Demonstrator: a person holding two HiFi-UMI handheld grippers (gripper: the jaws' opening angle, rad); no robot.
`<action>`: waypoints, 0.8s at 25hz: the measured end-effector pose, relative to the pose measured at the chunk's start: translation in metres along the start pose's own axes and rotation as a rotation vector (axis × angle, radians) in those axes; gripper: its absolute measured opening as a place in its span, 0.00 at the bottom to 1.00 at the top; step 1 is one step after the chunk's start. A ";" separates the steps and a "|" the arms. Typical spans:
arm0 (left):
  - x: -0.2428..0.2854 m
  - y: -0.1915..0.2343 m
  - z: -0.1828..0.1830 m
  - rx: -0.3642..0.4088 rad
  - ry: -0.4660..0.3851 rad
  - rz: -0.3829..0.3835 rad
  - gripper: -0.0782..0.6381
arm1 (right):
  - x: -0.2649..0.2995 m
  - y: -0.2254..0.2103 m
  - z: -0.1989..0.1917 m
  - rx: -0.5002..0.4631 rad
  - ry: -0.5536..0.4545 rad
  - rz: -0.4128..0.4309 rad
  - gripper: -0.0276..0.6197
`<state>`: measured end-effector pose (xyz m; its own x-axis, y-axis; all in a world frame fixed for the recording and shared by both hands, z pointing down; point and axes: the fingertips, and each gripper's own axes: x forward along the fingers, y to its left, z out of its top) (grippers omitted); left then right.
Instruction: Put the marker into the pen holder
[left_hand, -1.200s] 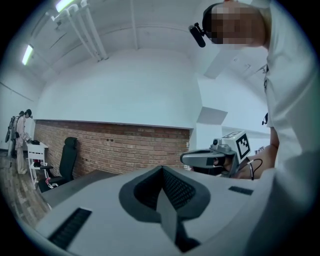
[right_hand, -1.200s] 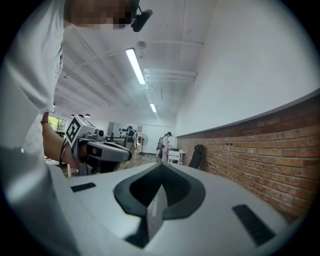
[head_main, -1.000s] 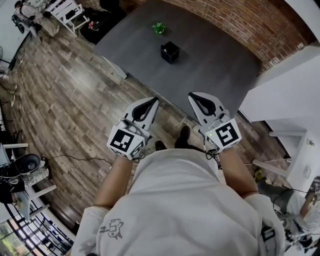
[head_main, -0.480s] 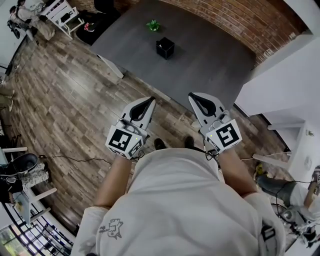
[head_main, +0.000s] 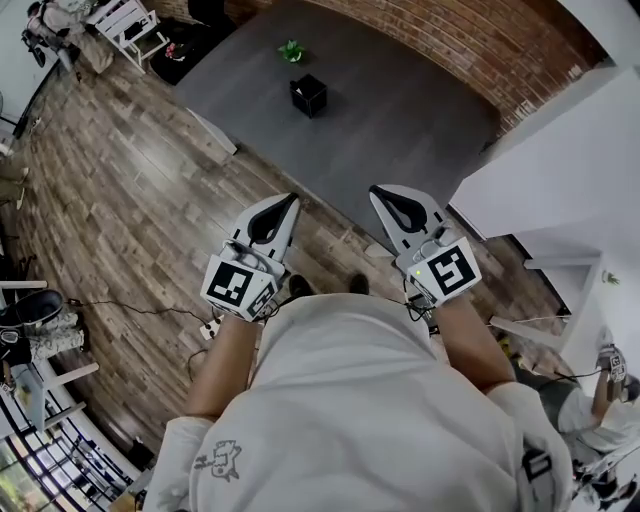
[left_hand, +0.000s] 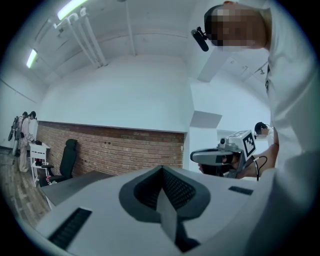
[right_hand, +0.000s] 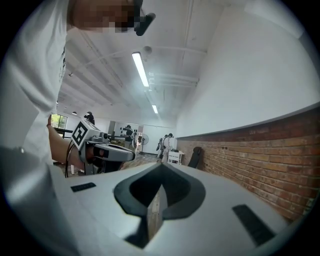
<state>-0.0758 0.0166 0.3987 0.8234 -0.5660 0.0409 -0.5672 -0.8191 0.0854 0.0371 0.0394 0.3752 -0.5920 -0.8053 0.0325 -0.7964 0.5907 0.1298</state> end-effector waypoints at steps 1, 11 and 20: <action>0.002 -0.006 0.000 0.001 0.001 0.009 0.13 | -0.007 -0.004 0.000 -0.001 -0.003 0.008 0.05; 0.012 -0.062 -0.005 0.003 -0.012 0.084 0.13 | -0.058 -0.016 -0.003 -0.005 -0.027 0.096 0.05; 0.010 -0.078 -0.009 0.000 -0.013 0.136 0.13 | -0.078 -0.013 -0.006 0.023 -0.045 0.130 0.05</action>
<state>-0.0235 0.0758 0.4014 0.7387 -0.6729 0.0392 -0.6736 -0.7348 0.0800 0.0943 0.0948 0.3772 -0.6946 -0.7194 0.0032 -0.7152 0.6910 0.1047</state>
